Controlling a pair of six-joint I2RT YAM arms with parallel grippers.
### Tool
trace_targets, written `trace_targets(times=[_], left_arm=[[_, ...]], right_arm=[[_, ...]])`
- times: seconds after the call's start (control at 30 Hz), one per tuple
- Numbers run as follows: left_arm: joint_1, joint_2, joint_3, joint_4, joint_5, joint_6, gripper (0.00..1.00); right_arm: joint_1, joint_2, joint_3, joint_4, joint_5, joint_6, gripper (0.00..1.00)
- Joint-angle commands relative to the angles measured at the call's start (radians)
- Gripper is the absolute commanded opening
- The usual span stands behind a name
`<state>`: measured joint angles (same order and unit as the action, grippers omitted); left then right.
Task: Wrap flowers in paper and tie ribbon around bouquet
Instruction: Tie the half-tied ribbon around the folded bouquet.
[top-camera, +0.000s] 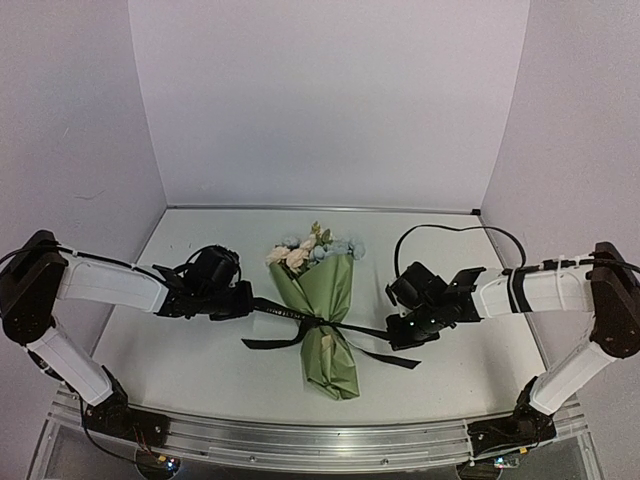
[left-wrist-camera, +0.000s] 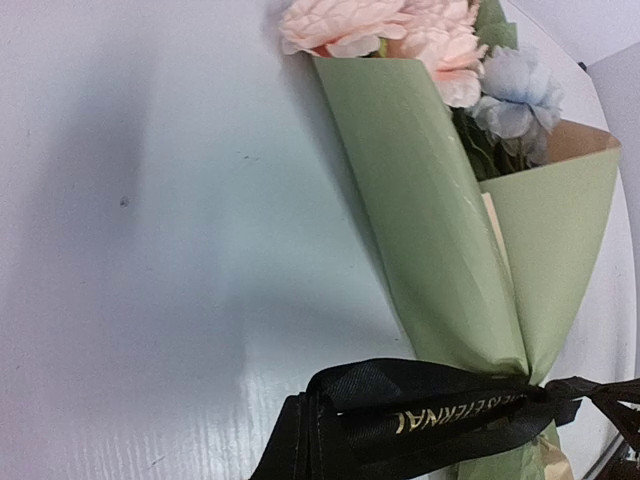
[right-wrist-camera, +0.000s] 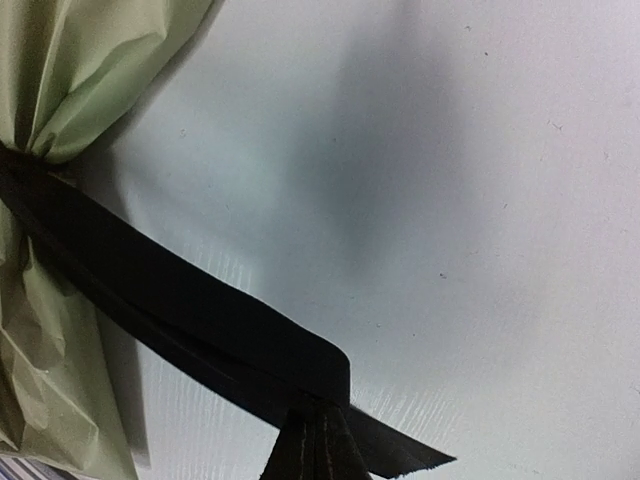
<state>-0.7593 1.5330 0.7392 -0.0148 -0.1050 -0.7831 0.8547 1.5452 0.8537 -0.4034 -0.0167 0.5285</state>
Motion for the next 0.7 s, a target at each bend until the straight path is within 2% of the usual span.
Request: trace_targets(times=[0.0, 0.4, 0.53, 0.67], left_arm=[[0.06, -0.056, -0.053, 0.01, -0.035, -0.047, 0.0], [0.182, -0.069, -0.113, 0.057, 0.073, -0.059, 0.0], [0.219, -0.058, -0.151, 0.106, 0.152, -0.094, 0.0], [0.263, -0.049, -0.223, 0.239, 0.248, -0.147, 0.0]], right_arm=[[0.003, -0.01, 0.028, -0.109, 0.09, 0.012, 0.0], [0.003, -0.025, 0.0, -0.136, 0.14, 0.039, 0.0], [0.003, -0.013, -0.006, -0.137, 0.145, 0.055, 0.0], [0.002, -0.016, -0.013, -0.136, 0.147, 0.057, 0.0]])
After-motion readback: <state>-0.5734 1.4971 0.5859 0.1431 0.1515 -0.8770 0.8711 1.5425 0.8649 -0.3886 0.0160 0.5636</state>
